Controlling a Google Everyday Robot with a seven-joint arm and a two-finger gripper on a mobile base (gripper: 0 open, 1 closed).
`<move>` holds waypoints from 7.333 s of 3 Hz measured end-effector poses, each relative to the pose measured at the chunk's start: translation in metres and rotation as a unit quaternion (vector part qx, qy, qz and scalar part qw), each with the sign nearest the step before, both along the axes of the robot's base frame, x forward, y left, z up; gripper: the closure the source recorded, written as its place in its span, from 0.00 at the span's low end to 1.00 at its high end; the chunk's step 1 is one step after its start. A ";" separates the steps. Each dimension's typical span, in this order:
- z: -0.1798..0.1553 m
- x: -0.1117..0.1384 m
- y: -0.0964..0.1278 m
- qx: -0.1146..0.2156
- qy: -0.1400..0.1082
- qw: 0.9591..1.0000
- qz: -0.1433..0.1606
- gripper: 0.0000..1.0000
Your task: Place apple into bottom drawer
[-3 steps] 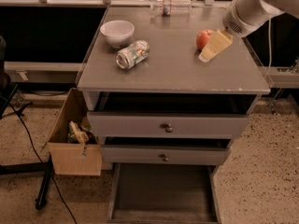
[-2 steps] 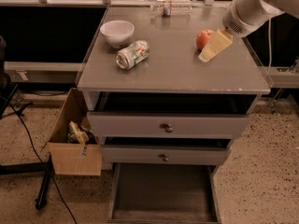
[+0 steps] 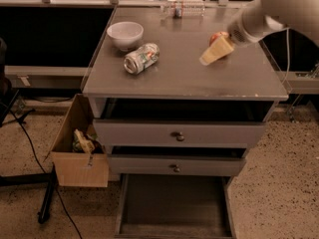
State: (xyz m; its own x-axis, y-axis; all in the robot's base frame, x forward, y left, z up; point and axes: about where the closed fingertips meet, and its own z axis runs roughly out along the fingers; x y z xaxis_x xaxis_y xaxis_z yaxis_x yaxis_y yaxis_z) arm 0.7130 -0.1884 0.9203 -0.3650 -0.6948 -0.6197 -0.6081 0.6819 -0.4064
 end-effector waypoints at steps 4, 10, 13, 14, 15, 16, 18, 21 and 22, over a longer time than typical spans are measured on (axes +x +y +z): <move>-0.028 0.051 0.015 0.063 -0.026 0.997 -0.024 0.00; -0.058 0.110 -0.058 0.122 -0.035 0.984 -0.126 0.00; -0.068 0.108 -0.039 0.141 -0.013 0.984 -0.105 0.26; -0.068 0.108 -0.039 0.141 -0.013 0.984 -0.105 0.50; -0.068 0.108 -0.039 0.141 -0.013 0.985 -0.103 0.80; -0.070 0.108 -0.037 0.140 -0.011 0.985 -0.099 1.00; -0.043 0.084 -0.030 0.130 0.003 0.992 -0.004 1.00; -0.012 0.017 -0.036 0.122 0.027 0.989 0.080 1.00; -0.013 0.005 -0.031 0.119 0.034 0.985 0.117 1.00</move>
Offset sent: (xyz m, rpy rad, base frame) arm 0.0663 0.0291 -0.0289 0.2146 -0.0399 -0.0434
